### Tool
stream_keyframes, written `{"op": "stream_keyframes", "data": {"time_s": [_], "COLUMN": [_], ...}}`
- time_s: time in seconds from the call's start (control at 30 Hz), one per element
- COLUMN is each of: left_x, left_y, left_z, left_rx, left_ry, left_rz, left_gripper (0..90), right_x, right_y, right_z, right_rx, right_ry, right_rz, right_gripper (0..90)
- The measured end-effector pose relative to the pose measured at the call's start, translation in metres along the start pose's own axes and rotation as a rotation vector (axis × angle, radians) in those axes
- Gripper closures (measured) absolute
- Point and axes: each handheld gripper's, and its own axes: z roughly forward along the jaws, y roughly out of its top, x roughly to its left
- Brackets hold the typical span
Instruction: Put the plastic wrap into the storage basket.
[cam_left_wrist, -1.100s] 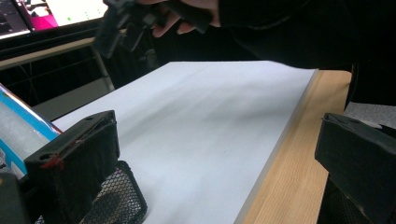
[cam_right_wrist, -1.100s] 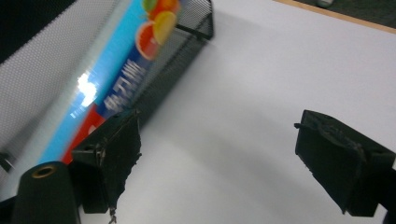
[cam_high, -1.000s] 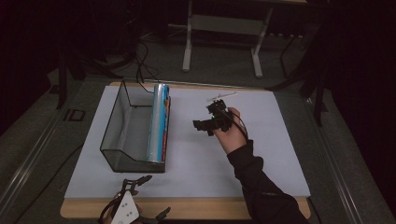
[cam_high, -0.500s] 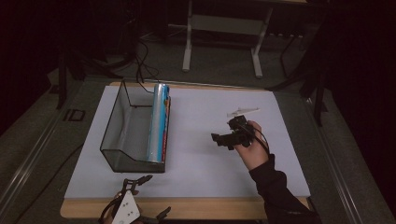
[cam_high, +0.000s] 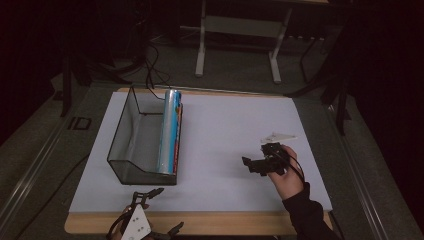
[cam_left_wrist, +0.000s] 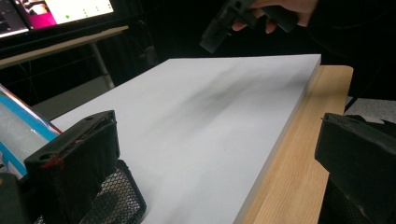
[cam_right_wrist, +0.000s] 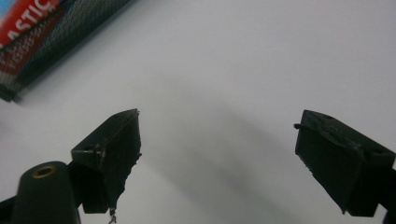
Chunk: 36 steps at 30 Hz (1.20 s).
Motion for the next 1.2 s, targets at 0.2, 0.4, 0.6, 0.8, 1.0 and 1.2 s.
{"op": "stream_keyframes", "data": {"time_s": [0.2, 0.4, 0.6, 0.8, 1.0, 1.2], "left_x": [0.000, -0.001, 0.000, -0.001, -0.001, -0.001], "left_y": [0.000, 0.000, 0.000, 0.000, 0.000, 0.000], "left_z": [0.000, 0.000, -0.001, -0.001, -0.001, -0.001], "left_rx": [-0.002, 0.000, -0.002, 0.006, 0.006, 0.007], "left_ry": [0.001, -0.001, -0.002, -0.005, -0.004, -0.004], "left_rz": [-0.002, 0.001, -0.001, 0.005, 0.002, 0.003], "left_gripper": [0.5, 0.5, 0.4, 0.4, 0.5, 0.4], "right_x": [-0.002, 0.002, 0.006, 0.004, -0.001, -0.002], "right_y": [-0.023, -0.041, -0.053, -0.063, -0.063, -0.062], "right_z": [-0.002, -0.004, -0.011, -0.016, -0.014, -0.016], "right_rx": [0.030, 0.030, 0.011, 0.002, -0.009, -0.008], "right_ry": [-0.007, -0.017, -0.030, -0.075, -0.097, -0.098], "right_rz": [-0.029, -0.031, -0.044, -0.093, -0.103, -0.083], "right_gripper": [14.1, 13.7, 13.8, 15.8, 16.4, 16.2]}}
